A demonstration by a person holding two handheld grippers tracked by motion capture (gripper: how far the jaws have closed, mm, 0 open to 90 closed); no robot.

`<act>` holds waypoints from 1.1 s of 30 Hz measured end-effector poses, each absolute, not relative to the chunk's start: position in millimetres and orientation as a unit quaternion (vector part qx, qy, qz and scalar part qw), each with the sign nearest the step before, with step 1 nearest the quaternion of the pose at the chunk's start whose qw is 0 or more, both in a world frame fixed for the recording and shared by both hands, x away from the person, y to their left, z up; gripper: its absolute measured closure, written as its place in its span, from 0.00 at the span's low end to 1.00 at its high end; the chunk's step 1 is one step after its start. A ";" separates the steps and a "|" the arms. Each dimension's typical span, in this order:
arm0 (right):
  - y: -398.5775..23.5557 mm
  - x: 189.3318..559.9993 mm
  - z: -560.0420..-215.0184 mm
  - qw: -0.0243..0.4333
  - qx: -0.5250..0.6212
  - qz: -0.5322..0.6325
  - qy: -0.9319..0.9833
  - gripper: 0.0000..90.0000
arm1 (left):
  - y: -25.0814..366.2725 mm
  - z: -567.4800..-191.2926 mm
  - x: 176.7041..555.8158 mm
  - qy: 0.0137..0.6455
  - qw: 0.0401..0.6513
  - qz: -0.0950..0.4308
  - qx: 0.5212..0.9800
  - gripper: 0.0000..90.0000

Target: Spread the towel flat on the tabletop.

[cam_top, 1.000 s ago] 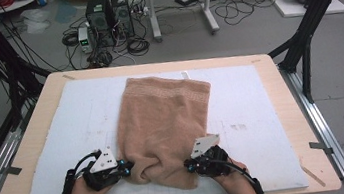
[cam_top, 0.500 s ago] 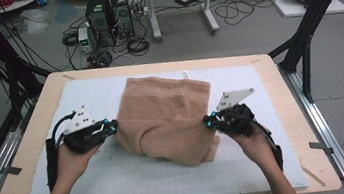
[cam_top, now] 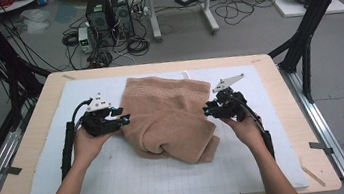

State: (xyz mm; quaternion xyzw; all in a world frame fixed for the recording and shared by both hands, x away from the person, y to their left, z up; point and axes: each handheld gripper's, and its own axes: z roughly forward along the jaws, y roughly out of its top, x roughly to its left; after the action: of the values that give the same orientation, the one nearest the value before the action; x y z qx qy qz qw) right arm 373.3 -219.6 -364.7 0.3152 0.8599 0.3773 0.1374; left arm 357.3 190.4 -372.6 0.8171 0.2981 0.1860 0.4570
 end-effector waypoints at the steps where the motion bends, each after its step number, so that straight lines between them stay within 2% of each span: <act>1: -218.2 365.8 -361.6 0.136 0.305 0.388 0.859 0.74 | 191.3 -372.5 351.8 0.292 0.457 0.185 0.820 0.64; 6: -202.8 323.6 -360.3 0.130 0.258 0.415 0.863 0.66 | 194.4 -389.2 322.7 0.272 0.454 0.162 0.833 0.60; 12: -172.3 278.9 -383.6 0.117 0.205 0.405 0.883 0.61 | 191.2 -423.6 304.8 0.269 0.435 0.141 0.848 0.57; 15: -159.4 273.1 -404.6 0.114 0.192 0.373 0.900 0.57 | 179.3 -433.0 308.7 0.255 0.417 0.118 0.864 0.58; 18: -152.5 280.8 -423.2 0.112 0.203 0.355 0.905 0.56 | 165.7 -435.7 313.9 0.247 0.419 0.121 0.865 0.59; 20: -148.9 287.9 -430.2 0.108 0.208 0.353 0.906 0.58 | 159.5 -438.9 319.6 0.254 0.425 0.117 0.861 0.61; 22: -147.5 293.8 -431.5 0.108 0.210 0.357 0.904 0.65 | 153.3 -444.5 325.2 0.262 0.423 0.113 0.860 0.66; 27: -150.2 302.1 -431.0 0.097 0.210 0.361 0.903 0.82 | 142.9 -446.8 330.1 0.270 0.418 0.121 0.859 0.84; 30: -150.9 302.7 -429.7 0.095 0.210 0.362 0.903 0.86 | 142.9 -444.8 329.8 0.269 0.413 0.128 0.861 0.92; 33: -153.4 300.8 -425.6 0.095 0.210 0.368 0.901 0.87 | 147.9 -437.8 325.3 0.264 0.408 0.141 0.862 0.94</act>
State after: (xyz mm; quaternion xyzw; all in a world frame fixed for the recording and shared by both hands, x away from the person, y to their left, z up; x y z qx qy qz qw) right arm 300.8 -153.4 -425.6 0.2097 0.9009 0.3679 0.0951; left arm 325.3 147.9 -437.8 0.8622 0.2645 0.1409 0.4085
